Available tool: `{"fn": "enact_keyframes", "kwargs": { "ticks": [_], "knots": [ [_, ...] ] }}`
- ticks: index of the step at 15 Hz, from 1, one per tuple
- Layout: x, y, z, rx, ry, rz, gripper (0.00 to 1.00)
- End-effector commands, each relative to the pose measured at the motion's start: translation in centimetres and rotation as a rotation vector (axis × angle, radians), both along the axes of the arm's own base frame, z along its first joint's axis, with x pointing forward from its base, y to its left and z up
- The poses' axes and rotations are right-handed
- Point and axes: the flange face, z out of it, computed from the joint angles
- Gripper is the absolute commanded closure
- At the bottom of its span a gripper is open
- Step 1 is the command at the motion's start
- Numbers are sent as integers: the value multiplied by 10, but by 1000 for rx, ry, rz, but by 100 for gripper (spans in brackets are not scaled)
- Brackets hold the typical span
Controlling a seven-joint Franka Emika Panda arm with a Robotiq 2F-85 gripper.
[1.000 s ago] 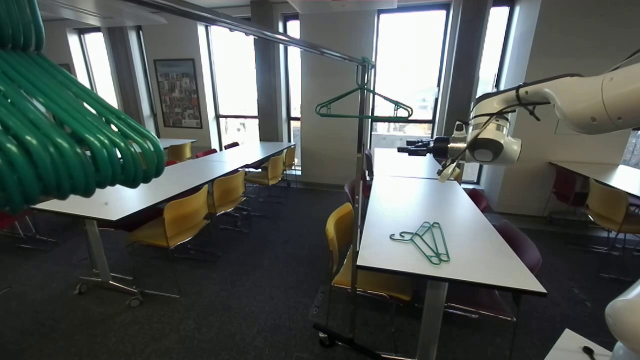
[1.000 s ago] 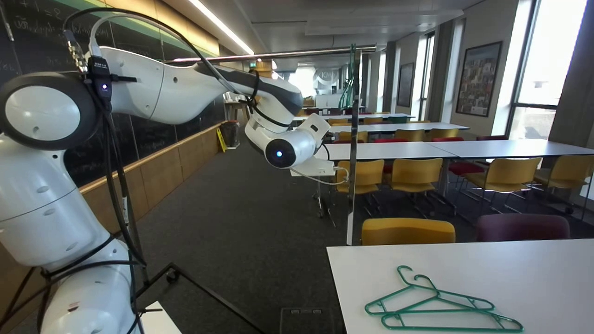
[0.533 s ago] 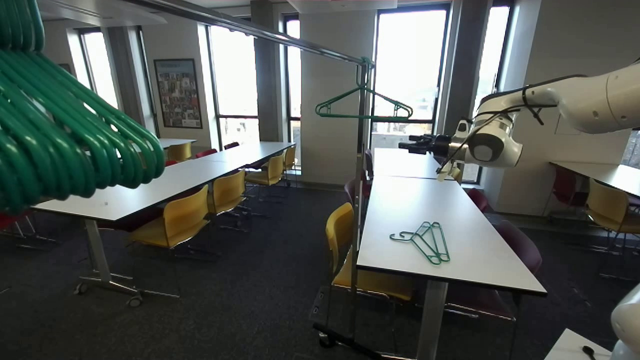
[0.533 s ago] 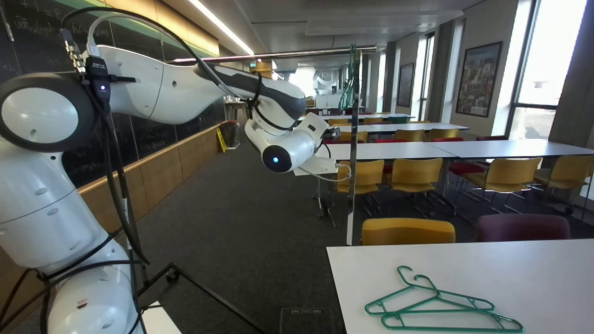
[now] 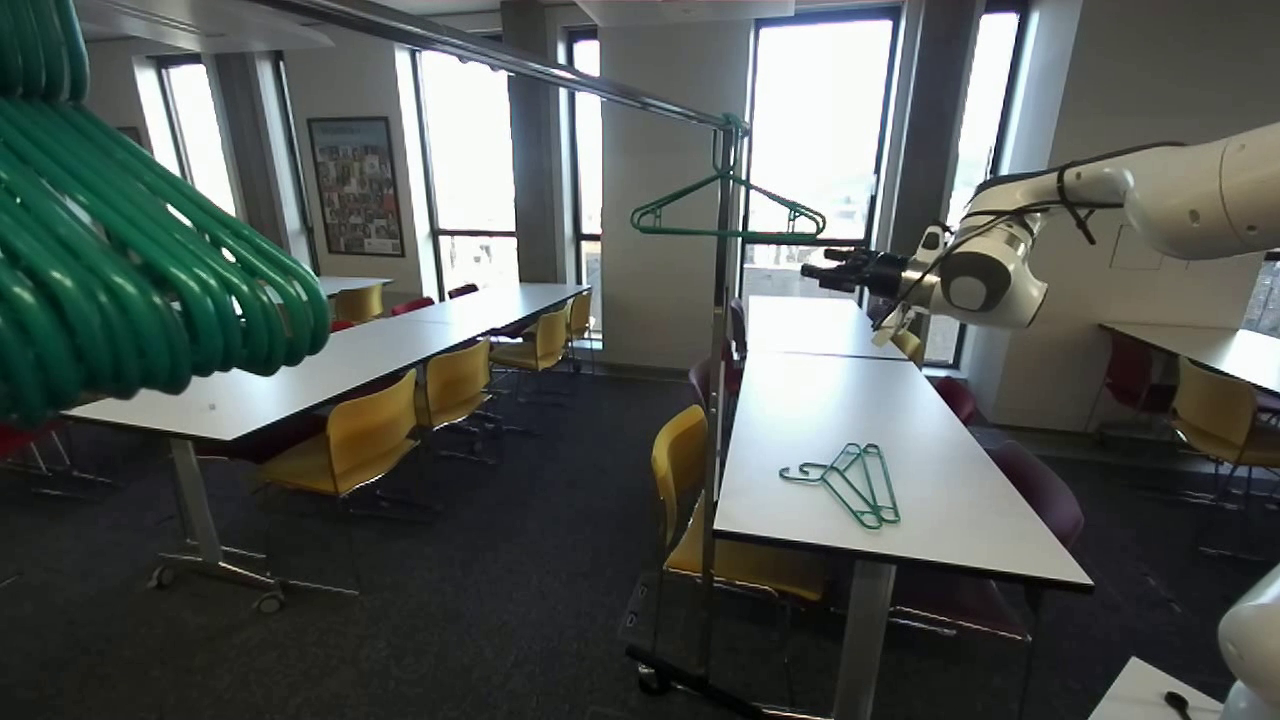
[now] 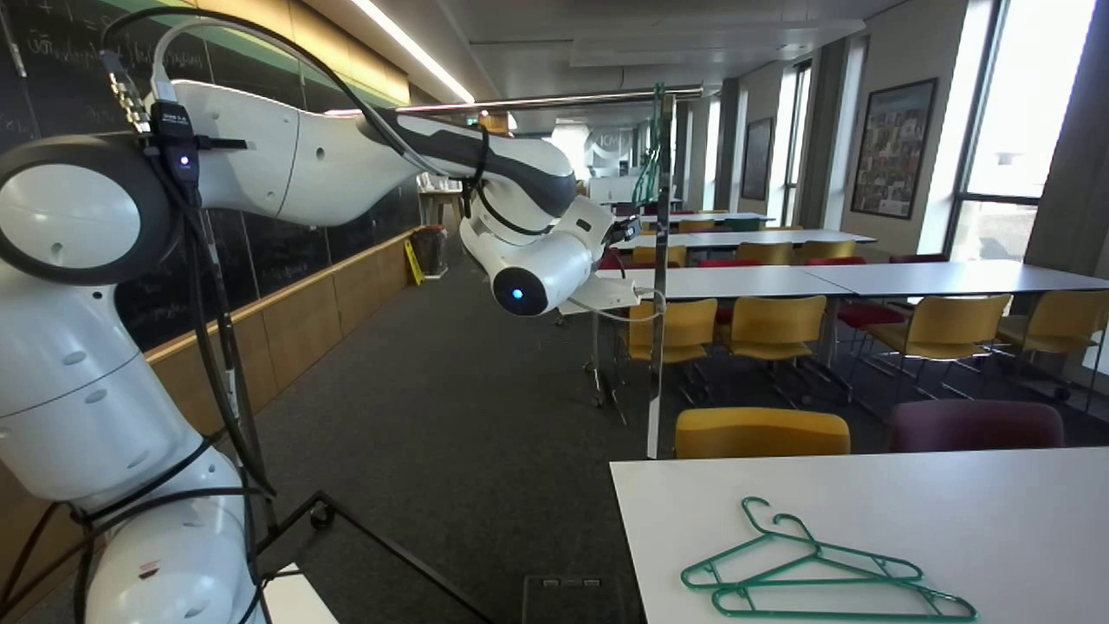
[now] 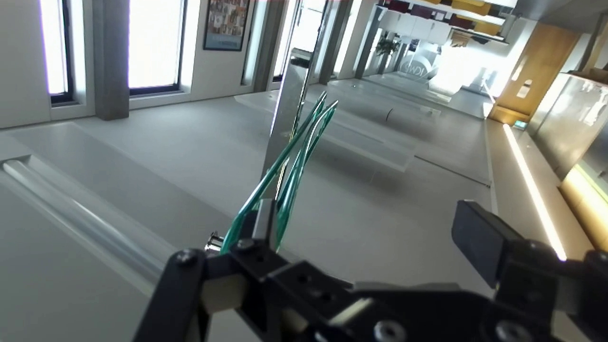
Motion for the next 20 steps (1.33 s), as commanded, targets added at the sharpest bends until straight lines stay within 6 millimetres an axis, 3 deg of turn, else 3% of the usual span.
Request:
{"fn": "enact_keyframes", "kwargs": {
  "ticks": [1,5,13,20],
  "knots": [
    [10,-5,34,-6,-80,1,0],
    [22,-4,50,-8,-107,2,0],
    [62,0,25,55,-50,29,0],
    [67,-1,26,79,-54,35,0]
  ]
}}
